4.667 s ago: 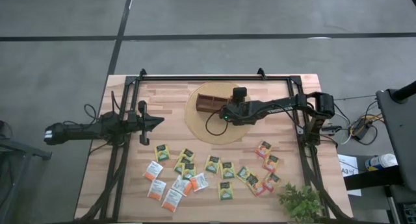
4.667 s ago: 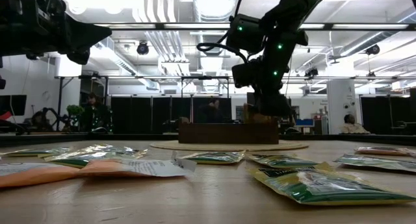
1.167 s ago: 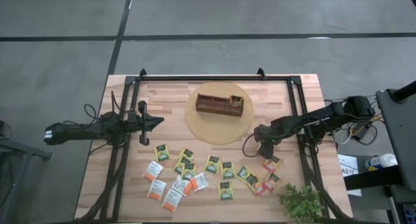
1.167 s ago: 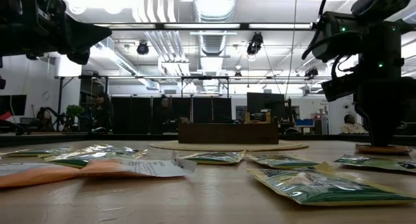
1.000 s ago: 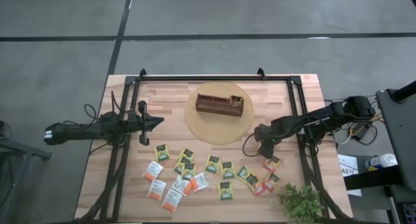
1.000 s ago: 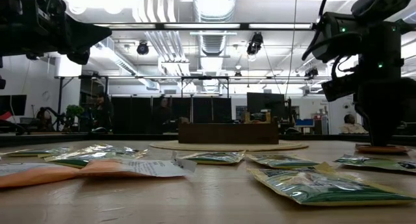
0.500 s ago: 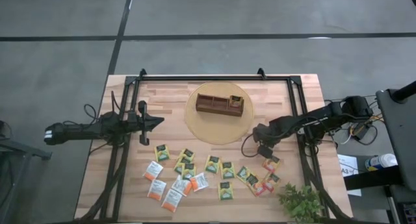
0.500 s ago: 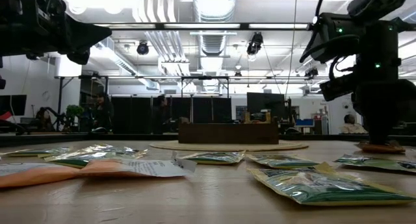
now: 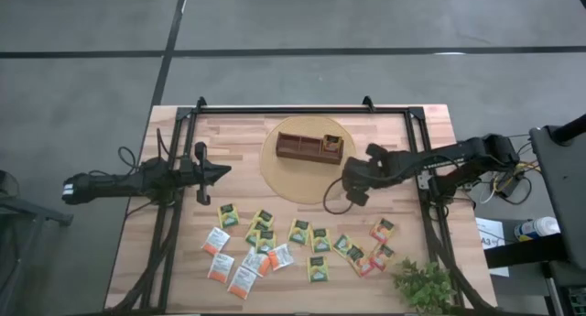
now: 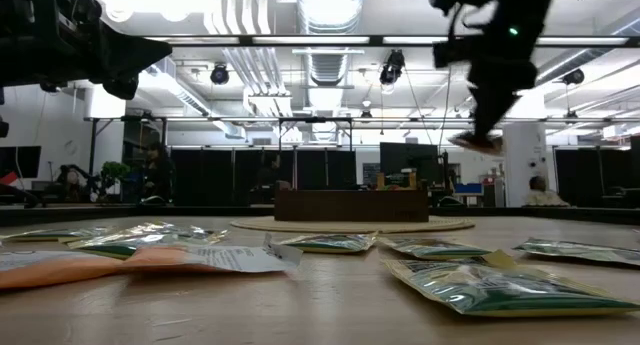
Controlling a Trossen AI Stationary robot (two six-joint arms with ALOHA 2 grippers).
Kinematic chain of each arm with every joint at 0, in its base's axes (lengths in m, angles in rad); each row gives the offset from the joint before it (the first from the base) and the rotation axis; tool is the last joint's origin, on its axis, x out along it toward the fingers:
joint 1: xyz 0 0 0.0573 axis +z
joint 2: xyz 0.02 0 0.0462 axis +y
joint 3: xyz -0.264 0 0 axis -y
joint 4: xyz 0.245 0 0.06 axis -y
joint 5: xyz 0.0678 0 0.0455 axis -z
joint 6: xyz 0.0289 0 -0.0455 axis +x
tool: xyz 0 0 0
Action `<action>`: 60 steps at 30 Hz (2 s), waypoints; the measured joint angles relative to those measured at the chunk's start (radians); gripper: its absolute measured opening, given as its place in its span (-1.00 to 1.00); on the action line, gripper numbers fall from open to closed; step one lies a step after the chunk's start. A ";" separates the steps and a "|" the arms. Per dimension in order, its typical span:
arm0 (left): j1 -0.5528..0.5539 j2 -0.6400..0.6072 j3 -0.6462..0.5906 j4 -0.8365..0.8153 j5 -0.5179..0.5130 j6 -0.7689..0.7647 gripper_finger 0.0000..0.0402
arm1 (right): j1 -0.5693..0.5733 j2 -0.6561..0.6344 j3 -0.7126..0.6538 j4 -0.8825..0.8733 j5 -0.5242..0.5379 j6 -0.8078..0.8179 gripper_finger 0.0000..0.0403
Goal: Pick & Place Tea
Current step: Put the orange tea bag into the right section of wooden organizer
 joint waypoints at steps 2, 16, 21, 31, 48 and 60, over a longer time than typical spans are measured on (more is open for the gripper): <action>0.000 0.000 0.000 0.000 0.000 0.000 -1.00 | -0.001 0.035 0.063 -0.015 0.060 -0.062 -0.96; 0.000 0.000 0.000 0.000 0.000 0.000 -1.00 | -0.086 0.277 0.311 -0.031 0.395 -0.409 -0.96; 0.000 0.000 0.000 0.000 0.000 0.000 -1.00 | -0.122 0.338 0.327 -0.026 0.498 -0.488 -0.96; 0.000 0.000 0.000 0.000 0.000 0.000 -1.00 | -0.157 0.442 0.349 -0.012 0.550 -0.499 -0.96; 0.000 0.001 0.000 0.000 0.000 0.000 -1.00 | -0.196 0.535 0.361 -0.002 0.548 -0.476 -0.96; 0.000 0.002 0.000 0.000 0.000 0.000 -1.00 | -0.208 0.538 0.344 0.035 0.538 -0.470 -0.96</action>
